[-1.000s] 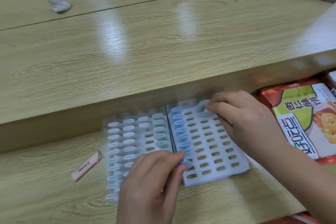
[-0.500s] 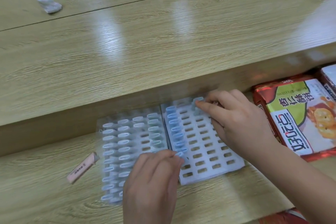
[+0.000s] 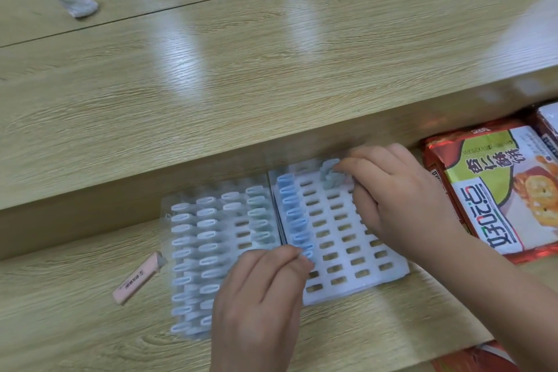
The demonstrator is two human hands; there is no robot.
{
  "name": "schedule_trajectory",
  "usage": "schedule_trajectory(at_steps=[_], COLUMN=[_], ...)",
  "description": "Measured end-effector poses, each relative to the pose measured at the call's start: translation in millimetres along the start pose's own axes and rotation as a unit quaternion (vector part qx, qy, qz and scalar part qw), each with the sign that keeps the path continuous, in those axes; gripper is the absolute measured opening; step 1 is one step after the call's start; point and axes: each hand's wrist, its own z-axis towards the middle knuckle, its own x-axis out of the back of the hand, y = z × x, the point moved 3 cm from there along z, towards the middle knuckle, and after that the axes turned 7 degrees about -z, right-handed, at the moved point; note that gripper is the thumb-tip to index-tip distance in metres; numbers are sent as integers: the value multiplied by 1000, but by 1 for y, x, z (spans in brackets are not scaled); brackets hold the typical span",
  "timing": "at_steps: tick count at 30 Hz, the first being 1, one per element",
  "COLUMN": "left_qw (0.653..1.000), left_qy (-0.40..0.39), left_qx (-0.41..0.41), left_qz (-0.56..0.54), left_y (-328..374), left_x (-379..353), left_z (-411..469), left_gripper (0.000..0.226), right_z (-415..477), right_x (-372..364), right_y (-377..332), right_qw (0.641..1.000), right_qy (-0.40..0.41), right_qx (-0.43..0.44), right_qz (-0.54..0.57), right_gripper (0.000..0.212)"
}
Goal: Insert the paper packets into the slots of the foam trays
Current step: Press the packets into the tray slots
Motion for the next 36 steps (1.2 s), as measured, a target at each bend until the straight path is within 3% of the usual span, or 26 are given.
schedule_trajectory(at_steps=[7,14,18,21,24,26,27,29,32,34,36], left_qw=[998,995,997,987,952,921,905,873,835,825,827], left_qy=[-46,-45,-18,39,96,129,144,171,184,163,123], left_qx=[31,26,72,151,264,343,377,434,497,523,534], left_qz=[27,82,33,-43,-120,-130,-132,-142,-149,-137,-123], left_y=[4,12,10,7,3,0,-1,-8,-15,-18,-20], left_x=[-2,5,37,75,119,152,166,189,214,227,239], left_z=[-2,-9,-24,-44,-66,-88,-102,-130,-171,-197,-218], left_gripper=[7,10,19,20,24,29,33,42,56,58,54], right_z=[-1,-19,-38,-51,-55,-53,-54,-50,-21,15,53], right_x=[9,42,55,52,48,49,50,48,18,-18,-46], right_y=[2,-15,-66,-111,-155,-186,-200,-227,-275,-302,-313], right_qw=[994,977,938,877,826,816,825,876,965,970,942], right_qy=[-1,28,15,-22,-62,-101,-113,-126,-167,-194,-245], right_qx=[-48,-126,-189,-247,-274,-257,-246,-187,6,148,186], right_qz=[94,171,291,412,488,507,497,426,204,8,-134], right_gripper=[38,34,32,40,42,37,37,36,39,36,24])
